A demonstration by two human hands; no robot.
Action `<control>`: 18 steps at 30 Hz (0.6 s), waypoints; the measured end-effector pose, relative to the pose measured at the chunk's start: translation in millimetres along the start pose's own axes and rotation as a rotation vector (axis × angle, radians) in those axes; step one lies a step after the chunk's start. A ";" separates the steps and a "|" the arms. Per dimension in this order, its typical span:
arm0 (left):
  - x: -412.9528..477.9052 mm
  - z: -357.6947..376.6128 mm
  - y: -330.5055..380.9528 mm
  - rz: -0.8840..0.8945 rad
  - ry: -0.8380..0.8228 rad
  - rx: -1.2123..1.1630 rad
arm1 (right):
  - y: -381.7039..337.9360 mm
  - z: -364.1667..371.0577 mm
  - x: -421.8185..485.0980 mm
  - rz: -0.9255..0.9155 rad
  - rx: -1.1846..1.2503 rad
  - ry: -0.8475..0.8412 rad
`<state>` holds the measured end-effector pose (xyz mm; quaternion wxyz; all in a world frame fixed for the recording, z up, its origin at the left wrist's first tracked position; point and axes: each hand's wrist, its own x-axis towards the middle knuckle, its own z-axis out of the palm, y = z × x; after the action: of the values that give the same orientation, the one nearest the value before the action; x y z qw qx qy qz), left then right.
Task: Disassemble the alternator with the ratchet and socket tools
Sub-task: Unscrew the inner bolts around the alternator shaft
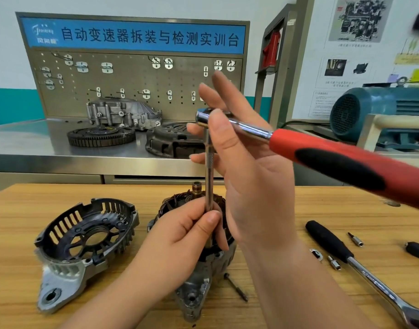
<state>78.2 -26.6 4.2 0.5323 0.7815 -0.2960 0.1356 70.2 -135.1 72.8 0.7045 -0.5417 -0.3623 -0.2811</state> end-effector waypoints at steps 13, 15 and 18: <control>-0.9 -3.2 4.1 0.018 -0.047 -0.019 | -1.8 -0.5 1.8 0.375 0.370 -0.024; -0.5 -2.9 3.3 0.033 -0.016 0.001 | -1.6 1.0 0.2 0.304 0.275 0.009; -0.2 -1.5 1.7 0.027 0.005 0.001 | -3.9 1.5 -0.7 0.178 0.136 0.025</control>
<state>77.1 -25.6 5.9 0.5306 0.7773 -0.3052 0.1452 66.5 -134.6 74.6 0.7662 -0.5193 -0.3220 -0.1989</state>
